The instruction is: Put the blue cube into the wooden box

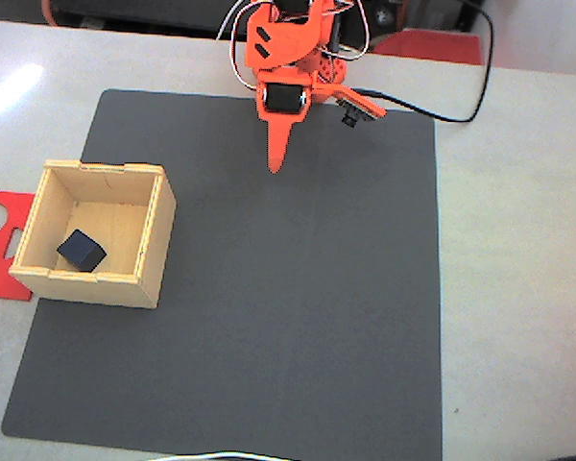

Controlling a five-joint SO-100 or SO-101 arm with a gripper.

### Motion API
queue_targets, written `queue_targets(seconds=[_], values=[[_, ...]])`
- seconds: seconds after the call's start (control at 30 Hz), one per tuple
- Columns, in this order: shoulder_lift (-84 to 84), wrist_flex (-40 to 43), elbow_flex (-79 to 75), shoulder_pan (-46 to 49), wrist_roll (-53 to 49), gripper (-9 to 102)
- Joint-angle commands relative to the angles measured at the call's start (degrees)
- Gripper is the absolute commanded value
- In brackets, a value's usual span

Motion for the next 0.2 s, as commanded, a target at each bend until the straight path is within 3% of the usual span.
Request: queue_targets(seconds=[0.0, 0.17], values=[[0.79, -0.62, -0.26, 0.0, 0.18, 0], [0.79, -0.62, -0.26, -0.09, 0.0, 0]])
